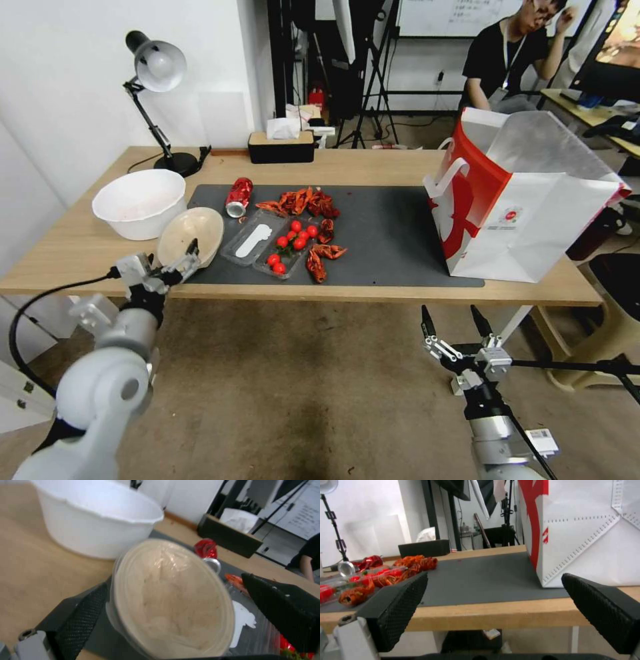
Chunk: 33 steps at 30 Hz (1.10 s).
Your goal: Pick up the trash from the table and place it into the takeout bag.
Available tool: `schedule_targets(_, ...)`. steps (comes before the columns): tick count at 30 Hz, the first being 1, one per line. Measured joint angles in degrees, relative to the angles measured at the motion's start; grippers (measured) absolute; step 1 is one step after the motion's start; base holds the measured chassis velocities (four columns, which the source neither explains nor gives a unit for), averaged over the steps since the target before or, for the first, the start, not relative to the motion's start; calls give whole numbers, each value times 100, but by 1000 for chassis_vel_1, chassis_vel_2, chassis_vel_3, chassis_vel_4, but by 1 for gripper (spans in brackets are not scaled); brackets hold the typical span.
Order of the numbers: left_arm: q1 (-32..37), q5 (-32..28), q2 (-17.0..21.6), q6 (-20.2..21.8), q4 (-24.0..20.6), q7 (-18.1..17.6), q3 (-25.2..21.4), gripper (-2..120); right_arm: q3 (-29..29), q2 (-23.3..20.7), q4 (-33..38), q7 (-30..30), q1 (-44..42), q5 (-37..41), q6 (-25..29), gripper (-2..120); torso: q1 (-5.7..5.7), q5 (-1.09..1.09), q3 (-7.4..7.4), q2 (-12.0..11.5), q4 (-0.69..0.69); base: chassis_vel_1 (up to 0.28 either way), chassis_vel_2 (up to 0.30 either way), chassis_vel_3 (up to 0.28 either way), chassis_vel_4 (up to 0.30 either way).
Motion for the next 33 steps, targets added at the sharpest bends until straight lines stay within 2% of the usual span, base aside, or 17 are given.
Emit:
schedule_targets(3, -291, -691, -15, 296, 133, -648, -50, 100, 2, 24, -48, 13, -20, -39, -1, 100, 0, 0, 0, 0, -1, 0, 0, 0, 0)
schedule_targets(4, -291, -691, -15, 296, 133, -648, -50, 100, 2, 24, -48, 13, -20, -39, -1, 100, 0, 0, 0, 0, -1, 0, 0, 0, 0)
schedule_targets(7, -403, -984, -18, 438, 243, -996, -99, 100, 11, 24, -84, 16, -23, -53, 5, 100, 0, 1, 0, 0, -1, 0, 0, 0, 0)
schedule_targets(11, -423, -1289, -40, 536, 350, -1266, -132, 100, 17, 20, -139, 18, -3, -72, 17, 100, 0, 0, -1, 0, 0, 0, 0, 0, 0)
schedule_targets(20, -482, -2332, -176, 484, 268, -1205, -191, 97, 3, 16, -221, 31, 14, -108, 45, 100, 0, 1, -1, 1, -1, 0, 0, 0, 0)
schedule_targets(24, -504, -2537, -237, 439, 264, -1252, -150, 79, 7, 12, -234, 59, -5, -111, 83, 100, 0, 1, -1, 1, -1, 0, 0, 0, 0)
schedule_targets(25, -504, -2537, -237, 439, 264, -1252, -150, 79, 7, 12, -234, 59, -5, -111, 83, 100, 0, 1, -1, 1, -1, 0, 0, 0, 0)
schedule_targets(27, -490, -2586, -253, 428, 270, -1292, -137, 69, 9, 10, -240, 64, -21, -113, 112, 100, 0, 0, -1, 1, -1, 0, 0, 0, 0)
schedule_targets(29, -479, -2588, -253, 425, 270, -1298, -137, 66, 10, 9, -242, 70, -23, -117, 118, 100, 0, 1, -1, 1, -1, 0, 0, 0, 0)
schedule_targets(32, -436, -2595, -240, 412, 259, -1300, -142, 51, 9, 14, -245, 98, -24, -155, 127, 100, 0, 0, 0, 1, 0, 0, 0, 0, 0)
schedule_targets(33, -436, -2595, -240, 412, 259, -1300, -142, 51, 9, 14, -245, 98, -24, -155, 127, 100, 0, 0, 0, 1, 0, 0, 0, 0, 0)
